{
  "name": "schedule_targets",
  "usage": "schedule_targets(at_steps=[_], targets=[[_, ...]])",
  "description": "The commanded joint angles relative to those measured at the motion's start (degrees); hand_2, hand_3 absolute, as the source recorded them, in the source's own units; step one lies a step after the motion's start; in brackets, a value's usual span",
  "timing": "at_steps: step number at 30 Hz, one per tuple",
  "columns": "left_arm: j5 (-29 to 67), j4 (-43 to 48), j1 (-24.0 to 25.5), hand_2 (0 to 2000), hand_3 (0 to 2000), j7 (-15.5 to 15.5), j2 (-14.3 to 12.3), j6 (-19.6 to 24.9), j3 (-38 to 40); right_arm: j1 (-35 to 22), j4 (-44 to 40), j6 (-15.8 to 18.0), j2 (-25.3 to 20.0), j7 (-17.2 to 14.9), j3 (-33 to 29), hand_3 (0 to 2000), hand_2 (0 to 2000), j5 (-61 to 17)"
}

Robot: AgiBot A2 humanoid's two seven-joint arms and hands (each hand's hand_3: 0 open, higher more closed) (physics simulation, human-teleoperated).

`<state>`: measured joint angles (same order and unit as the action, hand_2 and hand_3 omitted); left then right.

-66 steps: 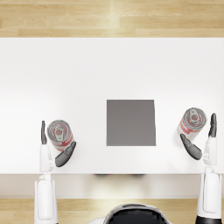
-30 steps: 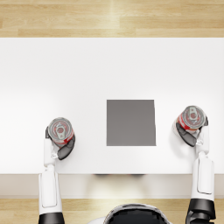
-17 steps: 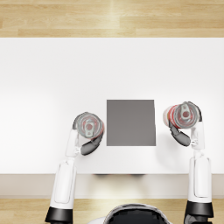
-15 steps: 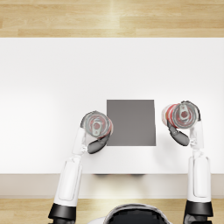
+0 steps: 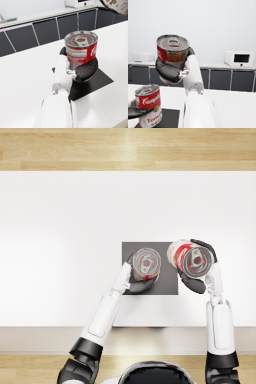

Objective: Pick up the red can on the left and place it in the middle, then pick up the red can on the right and place it on top of the can in the middle

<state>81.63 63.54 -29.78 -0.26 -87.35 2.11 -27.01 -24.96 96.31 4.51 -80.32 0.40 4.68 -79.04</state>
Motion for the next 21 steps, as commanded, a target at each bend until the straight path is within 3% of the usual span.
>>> schedule_targets(at_steps=[1, 5, 6, 7, 9, 10, 13, 16, 17, 19, 21], targets=[[0.00, -5.34, -2.17, 2000, 1520, 0.02, -1.35, 0.02, -0.80, -2.83, 0.83, 0.13, -0.85, 0.02, 2.04, 1520, 2000, 0.00], [0.00, -8.11, -2.64, 2000, 1520, 0.06, -2.14, -0.03, -0.77, -3.57, 0.62, 0.10, -1.55, 0.02, 3.75, 1520, 2000, 0.00], [0.00, -7.85, -2.29, 639, 1193, 0.06, -2.08, -0.06, -0.52, -3.67, 0.59, 0.05, -1.71, 0.01, 4.30, 1520, 2000, 0.00], [0.01, -7.58, -1.66, 0, 867, 0.15, -1.85, -0.55, -0.29, -4.05, 0.33, 0.06, -1.95, -0.02, 4.58, 1520, 2000, 0.00], [-0.02, -6.32, -0.51, 0, 213, 0.20, -1.51, -0.87, 0.04, -4.76, -0.62, 0.15, -2.43, -0.03, 5.41, 1520, 2000, 0.00], [-0.03, -5.71, 0.06, 0, 0, 0.20, -1.34, -1.00, 0.21, -4.91, -0.69, 0.22, -2.62, -0.05, 6.15, 1520, 2000, 0.00], [-0.04, 0.45, 3.86, 0, 0, 0.24, 0.33, -1.43, -0.09, -6.14, -1.43, 0.39, -3.53, -0.07, 8.16, 1520, 2000, 0.00], [-0.04, 13.17, 9.83, 0, 0, 0.25, 3.37, -1.86, 0.57, -6.84, -1.68, 1.42, -4.25, -0.73, 9.82, 1520, 2000, 0.00], [-0.04, 18.87, 12.64, 0, 0, 0.26, 5.31, -1.93, 1.24, -7.02, -2.15, 2.13, -4.47, -3.19, 10.34, 1520, 2000, 0.00], [-0.03, 28.17, 18.10, 0, 0, 0.26, 8.48, -2.02, 4.81, -7.52, -3.08, 2.49, -4.92, -11.35, 10.22, 1520, 2000, 0.00], [-0.03, 33.92, 22.62, 0, 0, 0.26, 10.42, -2.06, 10.46, -8.35, -4.76, 2.68, -5.51, -15.55, 10.47, 1520, 2000, -0.01]])
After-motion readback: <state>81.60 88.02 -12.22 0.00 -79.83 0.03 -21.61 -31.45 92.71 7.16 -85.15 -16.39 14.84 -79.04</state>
